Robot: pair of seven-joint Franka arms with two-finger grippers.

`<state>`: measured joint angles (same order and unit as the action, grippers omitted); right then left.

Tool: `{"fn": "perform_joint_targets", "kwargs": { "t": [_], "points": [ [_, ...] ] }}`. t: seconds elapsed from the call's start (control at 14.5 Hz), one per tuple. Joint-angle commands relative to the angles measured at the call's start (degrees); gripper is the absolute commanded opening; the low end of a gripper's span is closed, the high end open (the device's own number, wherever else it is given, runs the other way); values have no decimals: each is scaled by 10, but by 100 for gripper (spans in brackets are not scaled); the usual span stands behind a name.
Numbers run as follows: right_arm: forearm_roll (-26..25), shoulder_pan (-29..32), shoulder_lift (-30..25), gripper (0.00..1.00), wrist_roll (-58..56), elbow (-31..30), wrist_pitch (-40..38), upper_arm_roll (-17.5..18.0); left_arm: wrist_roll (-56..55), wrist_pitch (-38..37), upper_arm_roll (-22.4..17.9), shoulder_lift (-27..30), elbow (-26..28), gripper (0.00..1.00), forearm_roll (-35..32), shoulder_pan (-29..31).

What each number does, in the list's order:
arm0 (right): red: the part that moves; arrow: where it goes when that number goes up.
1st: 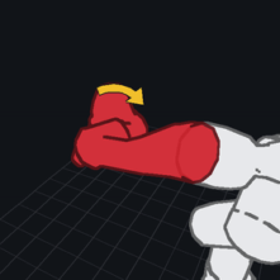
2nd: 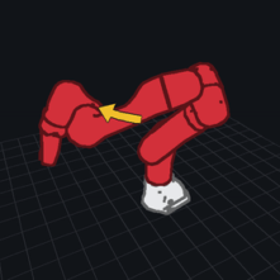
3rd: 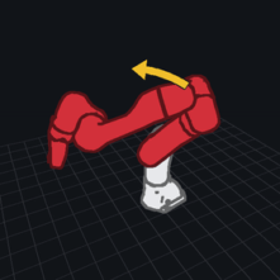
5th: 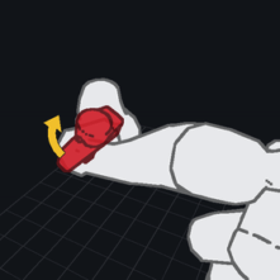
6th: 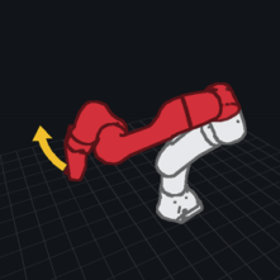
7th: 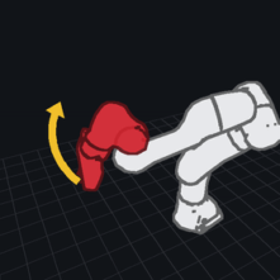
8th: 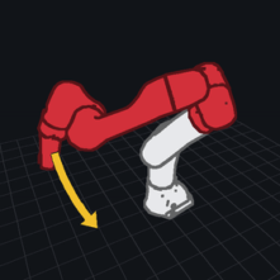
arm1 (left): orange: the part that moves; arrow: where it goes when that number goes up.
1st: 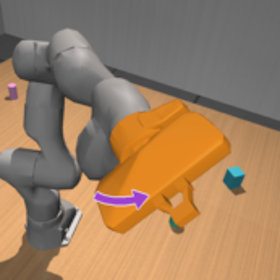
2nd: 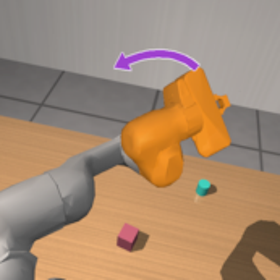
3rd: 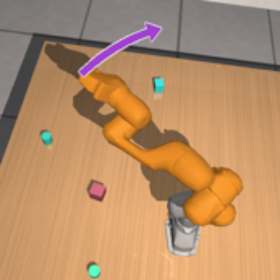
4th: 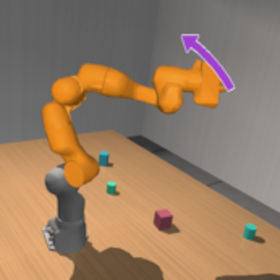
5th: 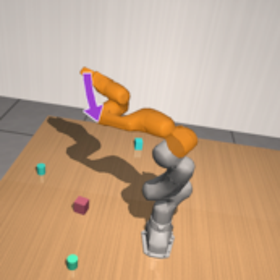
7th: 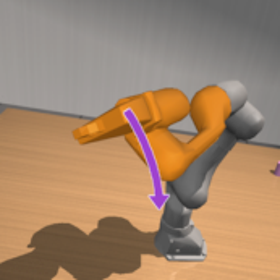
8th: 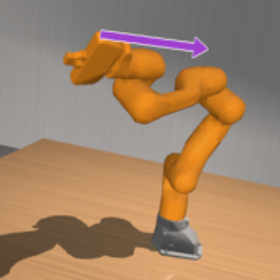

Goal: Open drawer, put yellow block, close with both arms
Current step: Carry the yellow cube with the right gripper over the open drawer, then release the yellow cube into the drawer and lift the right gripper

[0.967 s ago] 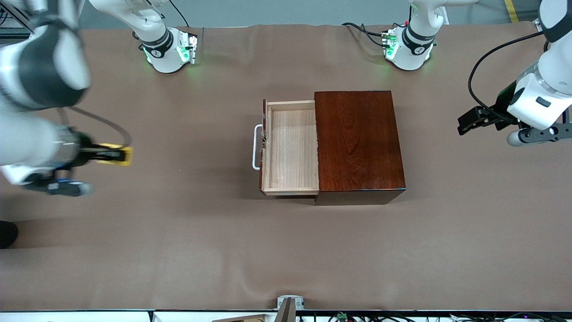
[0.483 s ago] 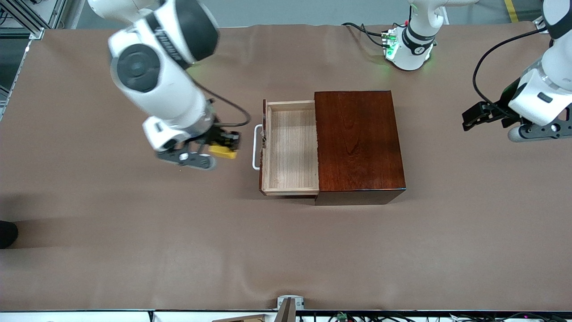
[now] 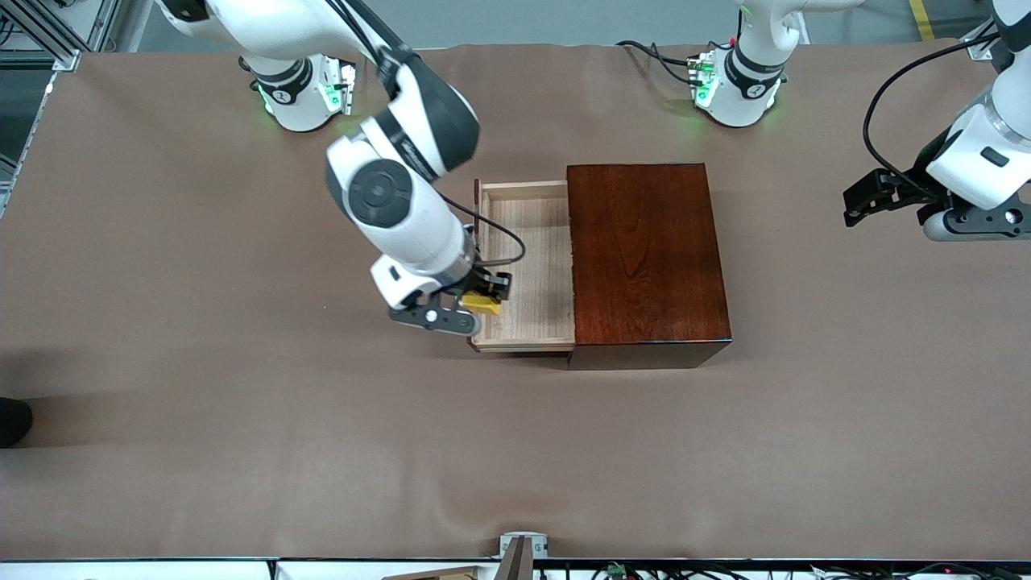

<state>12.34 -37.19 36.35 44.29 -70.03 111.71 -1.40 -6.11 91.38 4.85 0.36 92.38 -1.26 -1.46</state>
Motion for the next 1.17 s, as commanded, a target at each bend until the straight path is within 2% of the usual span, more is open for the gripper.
{"fn": "perform_joint_targets", "kwargs": {
  "t": [0.0, 0.21, 0.48, 0.55, 0.62, 0.69, 0.9, 1.1],
  "points": [
    [15, -17, 20, 2, -3, 6, 28, -8, 12, -6, -5, 4, 3, 100, -13, -4],
    [14, -25, 42, 2, -3, -3, 68, -8, 12, -6, -5, 1, 4, 100, -13, -5],
    [15, -39, 44, 3, -3, -41, 119, -8, 11, -5, -5, 0, 3, 100, -13, -6],
    [15, -42, 44, 13, -3, -44, 120, -8, 12, -5, -5, 0, 3, 100, -13, -4],
    [15, -42, 44, 43, -3, -44, 120, -8, 12, -4, -5, -1, 3, 100, -12, -4],
    [15, -42, 44, 99, 2, -44, 120, -8, 12, -3, -5, -1, 4, 100, -10, -3],
    [14, -33, 37, 100, -5, -43, 112, -8, 11, -4, -5, -1, 7, 100, -11, -4],
    [16, -6, -6, 100, -6, -37, 29, -7, 10, -4, -5, -2, 4, 100, -10, -4]
  ]
}}
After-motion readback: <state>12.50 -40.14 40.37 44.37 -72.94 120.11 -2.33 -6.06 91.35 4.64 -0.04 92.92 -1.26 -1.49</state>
